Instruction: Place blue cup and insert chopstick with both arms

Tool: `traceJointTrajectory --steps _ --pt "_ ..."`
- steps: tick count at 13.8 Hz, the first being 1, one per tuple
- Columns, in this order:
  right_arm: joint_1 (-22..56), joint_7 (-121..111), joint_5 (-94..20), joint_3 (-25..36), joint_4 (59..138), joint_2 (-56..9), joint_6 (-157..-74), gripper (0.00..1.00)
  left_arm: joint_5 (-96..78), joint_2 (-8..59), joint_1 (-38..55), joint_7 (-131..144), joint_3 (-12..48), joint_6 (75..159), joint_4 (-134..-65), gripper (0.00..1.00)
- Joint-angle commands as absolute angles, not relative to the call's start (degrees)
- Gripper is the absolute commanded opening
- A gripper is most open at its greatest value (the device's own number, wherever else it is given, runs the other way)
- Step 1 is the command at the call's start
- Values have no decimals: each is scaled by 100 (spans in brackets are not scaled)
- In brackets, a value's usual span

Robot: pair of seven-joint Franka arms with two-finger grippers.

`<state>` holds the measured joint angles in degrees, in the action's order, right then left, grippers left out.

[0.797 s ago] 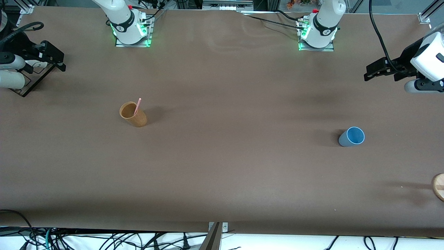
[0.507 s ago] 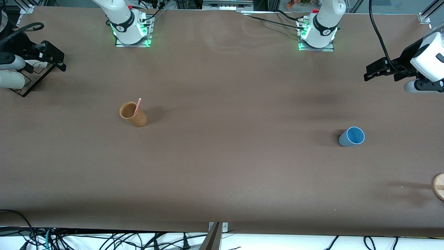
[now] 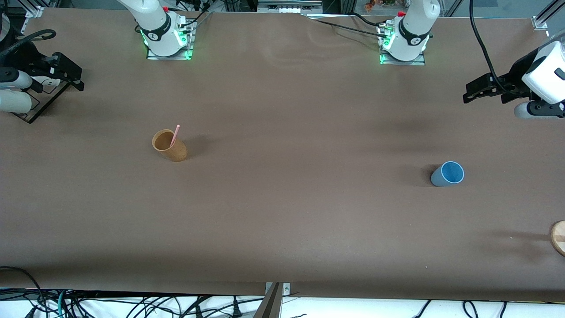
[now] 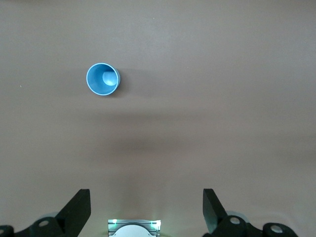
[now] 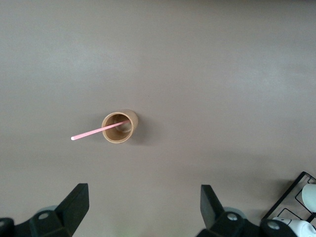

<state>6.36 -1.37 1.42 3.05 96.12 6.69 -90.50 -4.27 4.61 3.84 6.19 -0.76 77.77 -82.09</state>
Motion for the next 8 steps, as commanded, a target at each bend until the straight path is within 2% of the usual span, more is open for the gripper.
traceJointTrajectory --steps 1,8 --pt "633 -53 176 290 9519 650 -8974 100 -308 475 413 650 -79 7761 -8165 100" --pt "659 -53 193 290 9510 650 -9018 100 -290 641 396 659 -88 7761 -8165 100"
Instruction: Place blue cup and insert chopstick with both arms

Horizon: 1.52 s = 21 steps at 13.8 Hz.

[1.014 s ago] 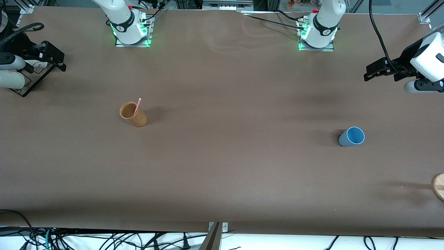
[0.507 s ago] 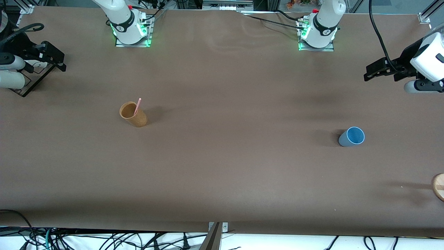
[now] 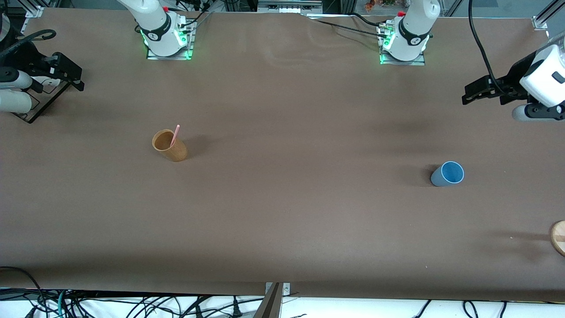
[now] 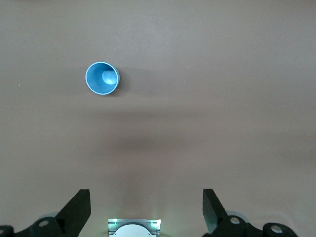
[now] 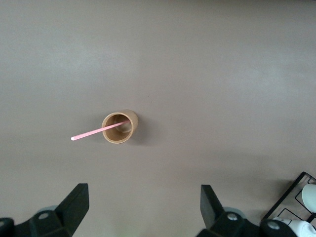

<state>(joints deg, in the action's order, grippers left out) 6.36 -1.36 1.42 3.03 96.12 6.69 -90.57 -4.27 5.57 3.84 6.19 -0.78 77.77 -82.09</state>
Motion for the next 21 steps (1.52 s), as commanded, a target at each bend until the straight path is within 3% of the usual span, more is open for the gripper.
traceJointTrajectory --steps 1,4,10,13,19,21 --pt "650 -44 159 290 9510 650 -9009 100 -307 650 378 677 -88 7769 -8165 100" --pt "659 -35 141 290 9510 650 -8974 100 -238 1123 518 685 -53 7778 -8165 100" --pt "659 -26 132 281 9510 659 -8965 100 395 1432 660 624 9 8051 -8209 100" --pt "668 -26 123 264 9492 659 -8965 100 413 1871 466 615 -18 8497 -8200 100" --pt "668 -26 132 264 9492 659 -8965 100 413 1898 44 -510 -465 10025 -9481 100" --pt "668 -26 123 264 9483 659 -8974 100 387 2143 -131 -519 -466 10475 -9606 100"
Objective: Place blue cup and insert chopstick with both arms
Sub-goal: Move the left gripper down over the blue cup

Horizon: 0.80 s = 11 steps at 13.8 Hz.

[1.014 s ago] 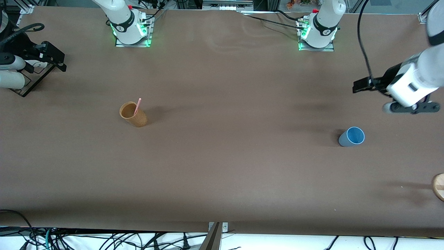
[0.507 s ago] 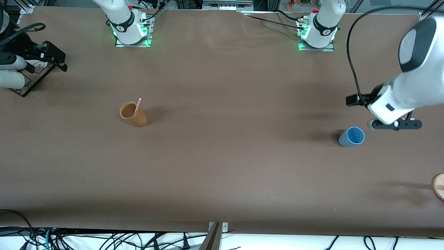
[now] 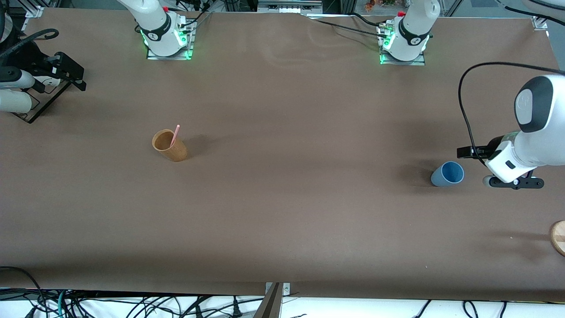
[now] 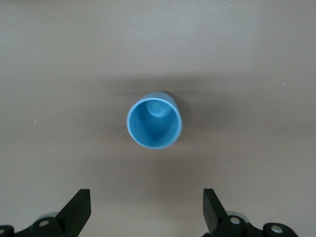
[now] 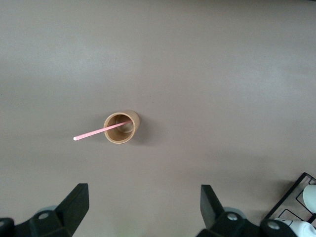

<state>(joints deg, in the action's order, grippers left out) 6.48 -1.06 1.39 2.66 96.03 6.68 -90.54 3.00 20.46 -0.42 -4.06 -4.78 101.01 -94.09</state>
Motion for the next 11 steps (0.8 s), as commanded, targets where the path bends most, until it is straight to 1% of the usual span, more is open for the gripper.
traceJointTrajectory --steps 1,5,11 --pt "668 -26 132 264 9492 659 -8974 100 369 2275 -149 -519 -466 10677 -9615 100" --pt "668 -35 123 264 9492 659 -8965 100 299 2592 -334 -527 -466 11082 -9668 100" --pt "659 -35 123 272 9492 650 -8965 100 211 2593 -404 -527 -466 11978 -10396 100"
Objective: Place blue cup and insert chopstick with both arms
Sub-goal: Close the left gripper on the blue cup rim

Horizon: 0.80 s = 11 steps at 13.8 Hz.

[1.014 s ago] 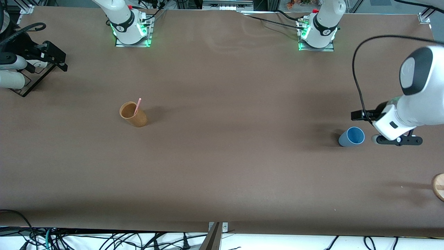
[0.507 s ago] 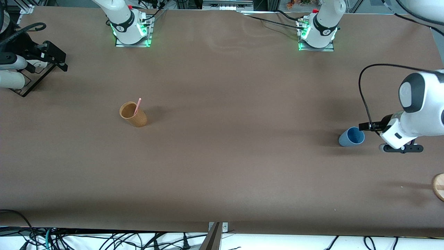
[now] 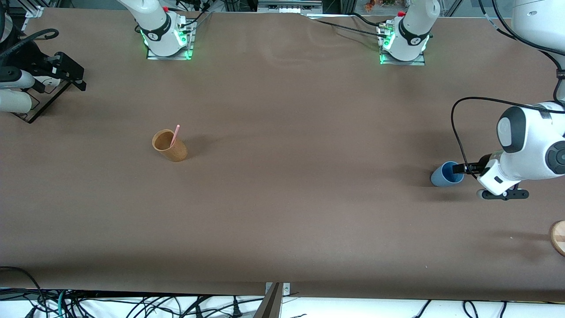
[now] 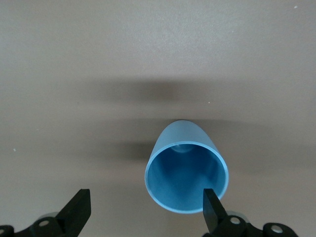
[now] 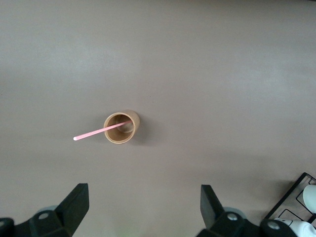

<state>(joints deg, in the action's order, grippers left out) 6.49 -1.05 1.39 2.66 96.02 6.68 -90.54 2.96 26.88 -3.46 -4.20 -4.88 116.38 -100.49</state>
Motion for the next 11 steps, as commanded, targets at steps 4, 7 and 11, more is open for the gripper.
traceJointTrajectory --steps 4,7,11 --pt "659 -35 132 272 9492 650 -8965 100 211 2593 -439 -659 -466 12576 -10783 100" --pt "659 -35 123 272 9492 650 -8965 100 211 2593 -466 -659 -466 13085 -11082 96" --pt "659 -35 132 272 9492 650 -8965 100 211 2602 -466 -729 -466 13061 -11118 2"
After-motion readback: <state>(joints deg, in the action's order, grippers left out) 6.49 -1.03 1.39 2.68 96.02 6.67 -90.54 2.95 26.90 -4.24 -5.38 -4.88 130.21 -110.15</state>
